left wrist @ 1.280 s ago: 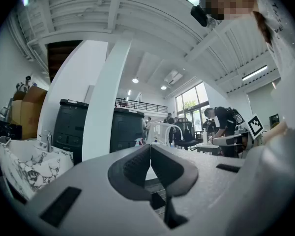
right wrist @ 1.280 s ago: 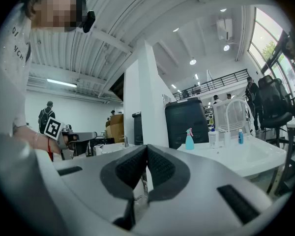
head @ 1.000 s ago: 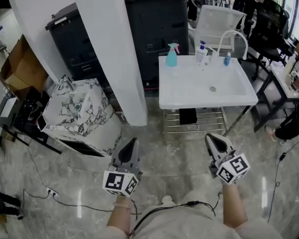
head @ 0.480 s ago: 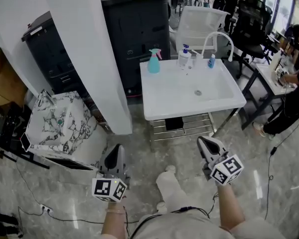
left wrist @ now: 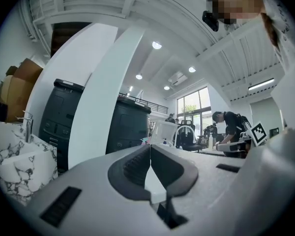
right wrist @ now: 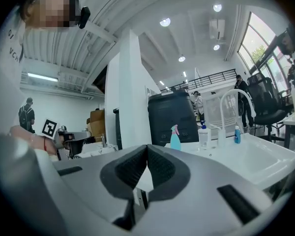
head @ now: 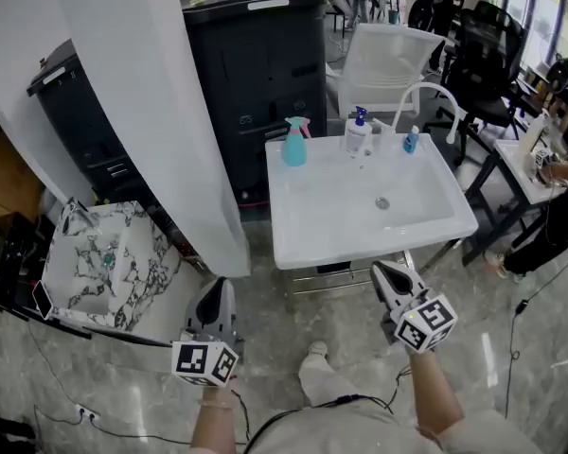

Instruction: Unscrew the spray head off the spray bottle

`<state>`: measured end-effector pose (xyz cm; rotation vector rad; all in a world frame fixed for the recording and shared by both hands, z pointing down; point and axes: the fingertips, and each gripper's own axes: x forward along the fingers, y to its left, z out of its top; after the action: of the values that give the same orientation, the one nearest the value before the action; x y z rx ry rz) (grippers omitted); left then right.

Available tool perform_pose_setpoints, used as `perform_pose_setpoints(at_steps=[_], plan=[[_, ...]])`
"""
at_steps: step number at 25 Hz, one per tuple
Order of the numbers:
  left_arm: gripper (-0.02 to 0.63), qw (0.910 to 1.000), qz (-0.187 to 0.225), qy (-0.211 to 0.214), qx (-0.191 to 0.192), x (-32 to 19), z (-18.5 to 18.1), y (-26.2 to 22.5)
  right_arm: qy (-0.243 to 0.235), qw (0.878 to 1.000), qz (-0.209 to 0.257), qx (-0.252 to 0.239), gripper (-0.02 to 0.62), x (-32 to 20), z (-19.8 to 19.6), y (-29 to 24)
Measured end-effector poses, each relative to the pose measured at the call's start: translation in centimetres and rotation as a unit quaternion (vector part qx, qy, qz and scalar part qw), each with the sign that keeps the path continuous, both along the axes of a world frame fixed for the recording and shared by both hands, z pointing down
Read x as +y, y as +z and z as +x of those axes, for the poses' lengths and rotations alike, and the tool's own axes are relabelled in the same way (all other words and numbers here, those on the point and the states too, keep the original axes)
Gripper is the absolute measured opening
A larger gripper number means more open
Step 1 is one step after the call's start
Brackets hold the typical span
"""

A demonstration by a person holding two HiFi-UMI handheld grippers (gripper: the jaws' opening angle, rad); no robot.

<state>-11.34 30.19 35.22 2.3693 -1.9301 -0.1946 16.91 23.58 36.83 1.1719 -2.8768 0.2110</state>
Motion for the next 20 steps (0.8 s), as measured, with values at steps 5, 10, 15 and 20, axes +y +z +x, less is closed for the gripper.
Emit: perform_pose_setpoints(at_steps=[5,10,15,20], plan=[[0.006,1.0000,-0.001,-0.003,0.000,-5.8,-0.7,-0.2,-0.002,1.000,-0.006,-0.001,0.006,-6.1,-0.4,-0.1],[0.006,1.0000,-0.005,-0.002,-0.006,-11.4,-0.5,0.0,-0.015,1.000,-0.011,0.002,0.006,-11.5,-1.3,0.5],[0.006,0.9999,-0.010,0.001,-0.007,-15.9,-0.3,0.6,-0.022,1.000,-0.015,-0.001,0.006,-16.3,-1.7,1.0],[0.006,0.9999,-0.011,0.000,-0.006,-19.2,-0.2,1.1,-0.033,0.999,-0.015,0.004,0.005,-19.4,-2.3,1.4]])
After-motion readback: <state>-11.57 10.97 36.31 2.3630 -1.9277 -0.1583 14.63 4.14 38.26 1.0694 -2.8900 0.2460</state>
